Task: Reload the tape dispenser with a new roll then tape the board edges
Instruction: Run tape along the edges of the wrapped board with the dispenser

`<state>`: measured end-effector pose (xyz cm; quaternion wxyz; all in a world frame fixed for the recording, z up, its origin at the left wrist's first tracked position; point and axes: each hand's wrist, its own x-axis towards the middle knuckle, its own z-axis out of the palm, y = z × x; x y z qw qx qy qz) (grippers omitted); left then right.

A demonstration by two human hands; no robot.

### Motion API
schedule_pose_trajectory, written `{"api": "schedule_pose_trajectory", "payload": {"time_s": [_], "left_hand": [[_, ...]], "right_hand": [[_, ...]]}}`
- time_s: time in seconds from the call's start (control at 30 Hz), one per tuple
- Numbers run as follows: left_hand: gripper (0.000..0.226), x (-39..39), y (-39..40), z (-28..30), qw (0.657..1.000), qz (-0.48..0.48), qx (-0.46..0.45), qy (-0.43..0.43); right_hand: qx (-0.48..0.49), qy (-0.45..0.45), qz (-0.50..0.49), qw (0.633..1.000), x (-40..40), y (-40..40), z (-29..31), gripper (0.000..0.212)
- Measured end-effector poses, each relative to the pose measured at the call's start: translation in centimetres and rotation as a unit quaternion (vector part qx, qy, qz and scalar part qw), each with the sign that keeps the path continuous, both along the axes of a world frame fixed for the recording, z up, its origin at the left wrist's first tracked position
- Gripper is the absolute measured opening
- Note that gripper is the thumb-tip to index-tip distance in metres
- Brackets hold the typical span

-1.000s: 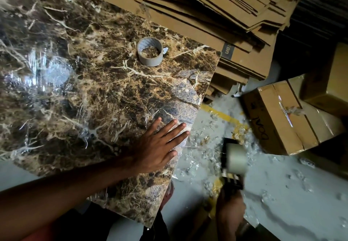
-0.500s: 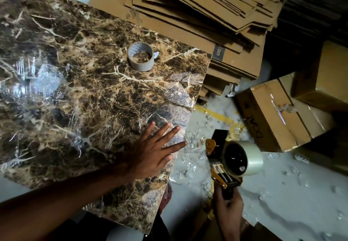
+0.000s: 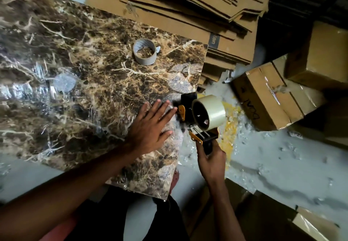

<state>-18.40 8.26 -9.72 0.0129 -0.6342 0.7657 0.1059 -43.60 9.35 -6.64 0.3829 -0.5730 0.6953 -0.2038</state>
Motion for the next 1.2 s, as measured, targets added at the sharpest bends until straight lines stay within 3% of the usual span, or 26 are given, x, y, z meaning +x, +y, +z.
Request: {"api": "schedule_pose_trajectory", "payload": {"time_s": [0.27,0.57,0.77,0.87,1.1,1.2], "left_hand": [[0.081,6.2,2.1,2.4,0.997,0.068,-0.008,-0.028],[0.080,16.4,5.1,2.7,0.994,0.105,0.019,-0.025],[0.079,20.4,5.5,2.1,0.996,0.086,0.028,-0.016],[0.082,21.6,4.9,2.3,0.995,0.085,0.044,-0.005],[0.087,21.9,3.9,1.6,0.996,0.071,0.051,0.001],[0.090,21.5,3.6,2.3,0.996,0.060,0.065,0.006]], "right_hand": [[-0.007,-0.021,0.038,0.999,9.2,-1.3,1.5,0.032],[0.109,-0.110,0.023,0.988,21.8,-1.6,-0.4,0.029],[0.152,-0.181,-0.003,0.972,24.8,-1.5,1.0,0.034],[0.156,-0.089,0.014,0.984,25.0,-2.1,1.1,0.035],[0.101,0.114,0.055,0.987,25.2,-1.6,1.6,0.066],[0.060,0.164,0.075,0.982,25.1,-0.6,2.7,0.062]]}}
